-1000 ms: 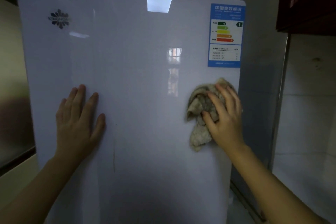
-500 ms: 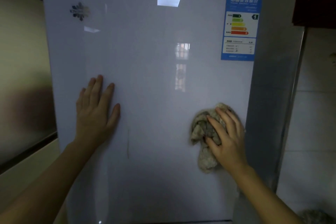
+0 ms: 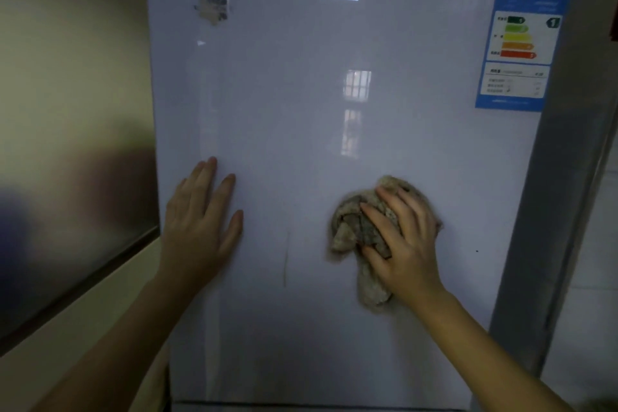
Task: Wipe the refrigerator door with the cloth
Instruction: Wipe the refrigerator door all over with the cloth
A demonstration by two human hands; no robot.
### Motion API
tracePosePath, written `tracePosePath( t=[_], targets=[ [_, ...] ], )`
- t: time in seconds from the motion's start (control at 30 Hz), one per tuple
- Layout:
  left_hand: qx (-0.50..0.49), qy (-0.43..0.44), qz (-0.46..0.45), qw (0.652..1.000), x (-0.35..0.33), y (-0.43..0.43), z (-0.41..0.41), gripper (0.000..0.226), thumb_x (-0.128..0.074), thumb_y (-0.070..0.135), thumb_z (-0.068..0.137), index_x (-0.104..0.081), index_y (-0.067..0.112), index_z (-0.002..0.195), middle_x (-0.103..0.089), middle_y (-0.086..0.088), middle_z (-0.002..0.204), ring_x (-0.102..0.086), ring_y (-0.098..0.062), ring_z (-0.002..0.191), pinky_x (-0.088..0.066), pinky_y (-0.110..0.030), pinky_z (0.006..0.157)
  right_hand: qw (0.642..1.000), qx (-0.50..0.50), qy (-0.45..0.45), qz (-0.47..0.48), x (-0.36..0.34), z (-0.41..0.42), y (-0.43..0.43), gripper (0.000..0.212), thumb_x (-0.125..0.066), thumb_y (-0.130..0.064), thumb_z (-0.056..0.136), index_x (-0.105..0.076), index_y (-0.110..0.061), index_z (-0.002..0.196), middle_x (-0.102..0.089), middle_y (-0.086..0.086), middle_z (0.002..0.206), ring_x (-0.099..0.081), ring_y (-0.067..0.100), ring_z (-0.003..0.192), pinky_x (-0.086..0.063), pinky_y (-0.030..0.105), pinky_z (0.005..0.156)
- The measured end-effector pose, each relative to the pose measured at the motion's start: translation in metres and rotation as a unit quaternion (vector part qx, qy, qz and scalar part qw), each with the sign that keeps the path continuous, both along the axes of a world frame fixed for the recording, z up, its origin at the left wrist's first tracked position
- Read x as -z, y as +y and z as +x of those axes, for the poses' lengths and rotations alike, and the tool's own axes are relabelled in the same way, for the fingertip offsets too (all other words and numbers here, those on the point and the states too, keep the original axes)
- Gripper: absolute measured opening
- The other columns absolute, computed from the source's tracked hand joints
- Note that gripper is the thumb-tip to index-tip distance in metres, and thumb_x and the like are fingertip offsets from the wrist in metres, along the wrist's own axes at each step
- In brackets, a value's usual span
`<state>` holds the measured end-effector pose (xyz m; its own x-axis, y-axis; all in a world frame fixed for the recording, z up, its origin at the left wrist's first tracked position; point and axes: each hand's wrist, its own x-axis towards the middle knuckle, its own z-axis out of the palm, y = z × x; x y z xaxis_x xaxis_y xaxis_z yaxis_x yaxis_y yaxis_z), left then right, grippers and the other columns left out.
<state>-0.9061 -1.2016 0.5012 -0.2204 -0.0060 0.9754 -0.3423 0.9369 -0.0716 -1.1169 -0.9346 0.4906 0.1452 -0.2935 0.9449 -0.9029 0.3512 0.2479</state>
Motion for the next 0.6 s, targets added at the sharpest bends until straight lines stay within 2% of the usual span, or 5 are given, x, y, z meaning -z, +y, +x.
tracePosePath(
  t=[0.17,0.3,0.4,0.6],
  targets=[
    [0.030,-0.005,0.001,1.000,0.005,-0.011,0.004,0.058,-0.051,0.036,0.099,-0.044,0.007,0.149,-0.031,-0.018,0.163,-0.031,-0.035,0.151,-0.014,-0.039,0.127,0.998,-0.008,-0.005,-0.058,-0.059,0.014,-0.025,0.053,-0.072,-0.026,0.086,-0.065,-0.010,0.136,-0.053,0.020,0.148,-0.042,0.040,0.140,-0.032,0.058,0.120],
    [0.045,0.000,0.008,0.999,0.008,-0.011,0.000,0.059,-0.054,0.035,0.098,-0.044,0.008,0.150,-0.031,-0.017,0.163,-0.028,-0.033,0.152,-0.018,-0.044,0.127,0.993,-0.015,-0.029,-0.115,-0.087,0.027,-0.047,0.053,-0.070,-0.029,0.087,-0.064,-0.012,0.137,-0.051,0.016,0.150,-0.038,0.035,0.143,-0.027,0.051,0.123],
    [0.058,0.006,0.006,0.998,0.010,-0.013,-0.001,0.060,-0.055,0.035,0.098,-0.044,0.008,0.151,-0.031,-0.016,0.163,-0.028,-0.033,0.153,-0.023,-0.049,0.125,0.993,-0.007,-0.035,-0.116,-0.072,0.034,-0.053,0.055,-0.068,-0.029,0.088,-0.060,-0.013,0.140,-0.047,0.014,0.152,-0.036,0.034,0.144,-0.025,0.051,0.123],
    [0.082,0.029,0.025,0.996,0.017,-0.008,-0.001,0.057,-0.057,0.030,0.097,-0.048,0.006,0.148,-0.033,-0.017,0.162,-0.029,-0.034,0.152,-0.028,-0.053,0.122,0.999,0.011,-0.027,-0.046,-0.017,0.045,-0.055,0.056,-0.065,-0.039,0.093,-0.059,-0.012,0.142,-0.047,0.017,0.155,-0.038,0.039,0.146,-0.024,0.054,0.125]
  ],
)
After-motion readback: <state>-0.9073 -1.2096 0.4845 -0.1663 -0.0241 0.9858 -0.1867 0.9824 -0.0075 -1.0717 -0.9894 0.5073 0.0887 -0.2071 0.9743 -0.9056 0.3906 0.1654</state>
